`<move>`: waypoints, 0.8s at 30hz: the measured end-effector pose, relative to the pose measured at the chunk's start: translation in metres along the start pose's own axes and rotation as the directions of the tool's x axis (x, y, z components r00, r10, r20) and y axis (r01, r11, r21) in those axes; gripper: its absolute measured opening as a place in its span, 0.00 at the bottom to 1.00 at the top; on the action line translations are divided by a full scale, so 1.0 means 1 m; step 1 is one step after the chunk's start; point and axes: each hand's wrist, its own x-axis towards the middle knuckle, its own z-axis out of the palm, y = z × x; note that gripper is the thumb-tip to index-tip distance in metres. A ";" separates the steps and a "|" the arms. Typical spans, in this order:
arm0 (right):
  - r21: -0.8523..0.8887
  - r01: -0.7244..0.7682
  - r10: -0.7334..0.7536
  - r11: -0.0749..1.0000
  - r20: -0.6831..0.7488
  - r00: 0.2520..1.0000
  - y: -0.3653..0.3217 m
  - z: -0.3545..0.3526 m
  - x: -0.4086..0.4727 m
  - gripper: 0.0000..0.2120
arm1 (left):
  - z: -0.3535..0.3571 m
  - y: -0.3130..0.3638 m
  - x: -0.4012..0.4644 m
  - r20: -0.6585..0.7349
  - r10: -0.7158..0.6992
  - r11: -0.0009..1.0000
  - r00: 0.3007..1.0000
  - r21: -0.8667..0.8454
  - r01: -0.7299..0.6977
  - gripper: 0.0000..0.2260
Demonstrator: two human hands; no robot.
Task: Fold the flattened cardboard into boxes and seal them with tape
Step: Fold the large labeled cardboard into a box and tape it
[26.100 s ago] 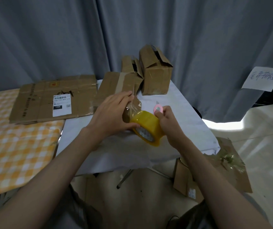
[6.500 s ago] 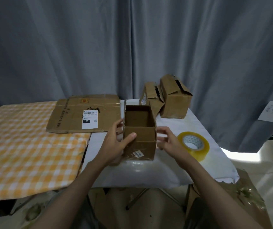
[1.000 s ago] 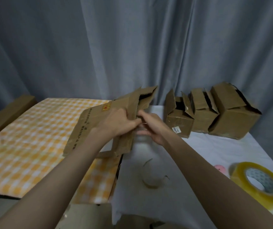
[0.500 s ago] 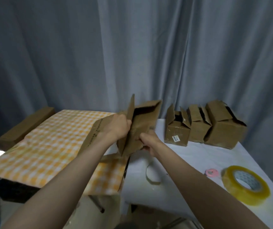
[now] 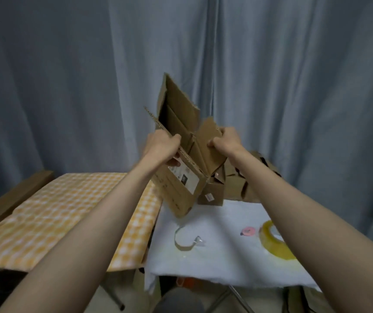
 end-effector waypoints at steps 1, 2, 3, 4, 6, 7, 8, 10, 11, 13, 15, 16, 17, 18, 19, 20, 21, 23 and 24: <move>-0.024 -0.009 0.008 1.000 -0.057 0.998 0.003 -0.014 -0.002 0.10 | 0.004 0.007 -0.007 -0.002 -0.008 1.000 1.000 -0.025 0.008 0.16; -0.051 -0.022 0.016 0.998 -0.110 0.994 0.007 -0.026 -0.004 0.09 | 0.009 0.012 -0.014 0.001 -0.019 0.998 1.000 -0.053 0.019 0.15; -0.076 -0.037 0.025 0.996 -0.151 0.988 0.011 -0.038 -0.008 0.08 | 0.014 0.017 -0.021 0.010 -0.032 0.996 0.999 -0.081 0.033 0.14; -0.098 -0.059 0.040 0.993 -0.184 0.982 0.015 -0.049 -0.010 0.07 | 0.019 0.020 -0.027 0.020 -0.044 0.994 0.999 -0.101 0.046 0.13; -0.142 -0.093 0.060 0.986 -0.216 0.974 0.018 -0.071 -0.016 0.06 | 0.031 0.022 -0.037 0.039 -0.047 0.992 0.998 -0.115 0.051 0.14; -0.151 -0.107 0.072 0.983 -0.220 0.973 0.020 -0.081 -0.018 0.05 | 0.036 0.023 -0.042 0.050 -0.033 0.992 0.998 -0.120 0.039 0.14; -0.155 -0.119 0.082 0.981 -0.225 0.971 0.023 -0.090 -0.019 0.05 | 0.042 0.024 -0.046 0.061 -0.015 0.992 0.998 -0.126 0.022 0.15; -0.163 -0.142 0.103 0.976 -0.226 0.969 0.033 -0.104 -0.020 0.05 | 0.052 0.024 -0.054 0.083 0.021 0.991 0.996 -0.137 -0.009 0.18; -0.164 -0.156 0.117 0.974 -0.226 0.967 0.040 -0.108 -0.019 0.06 | 0.056 0.023 -0.056 0.087 0.042 0.991 0.995 -0.126 -0.031 0.19; -0.177 -0.176 0.135 0.968 -0.224 0.965 0.054 -0.112 -0.018 0.05 | 0.061 0.019 -0.055 0.065 0.095 0.995 0.993 -0.035 -0.093 0.24; -0.188 -0.179 0.134 0.966 -0.228 0.964 0.063 -0.115 -0.024 0.03 | 0.060 0.013 -0.050 0.026 0.138 0.988 0.990 0.061 -0.139 0.30; -0.184 -0.179 0.136 0.967 -0.224 0.965 0.066 -0.116 -0.026 0.03 | 0.059 0.010 -0.045 -0.002 0.143 0.987 0.990 0.078 -0.143 0.31; -0.170 -0.181 0.142 0.969 -0.220 0.965 0.068 -0.117 -0.028 0.04 | 0.056 0.009 -0.040 -0.033 0.134 0.988 0.990 0.084 -0.131 0.32; -0.150 -0.194 0.159 0.969 -0.213 0.964 0.072 -0.118 -0.029 0.05 | 0.053 0.005 -0.034 -0.063 0.123 0.990 0.990 0.080 -0.117 0.33; -0.140 -0.207 0.175 0.968 -0.209 0.962 0.076 -0.118 -0.029 0.06 | 0.051 0.001 -0.028 -0.085 0.107 0.992 0.991 0.072 -0.101 0.32; -0.143 -0.220 0.187 0.965 -0.210 0.960 0.081 -0.118 -0.030 0.06 | 0.049 -0.003 -0.023 -0.108 0.105 0.993 0.989 0.058 -0.099 0.30; -0.151 -0.231 0.196 0.961 -0.215 0.957 0.086 -0.118 -0.030 0.07 | 0.047 -0.008 -0.019 -0.134 0.109 0.994 0.985 0.045 -0.104 0.26; -0.125 -0.253 0.223 0.959 -0.212 0.952 0.095 -0.119 -0.030 0.08 | 0.046 -0.017 -0.017 -0.118 0.178 0.983 0.977 0.057 -0.172 0.21; -0.096 -0.261 0.238 0.961 -0.202 0.950 0.098 -0.121 -0.029 0.08 | 0.048 -0.021 -0.017 -0.048 0.234 0.967 0.971 0.111 -0.228 0.21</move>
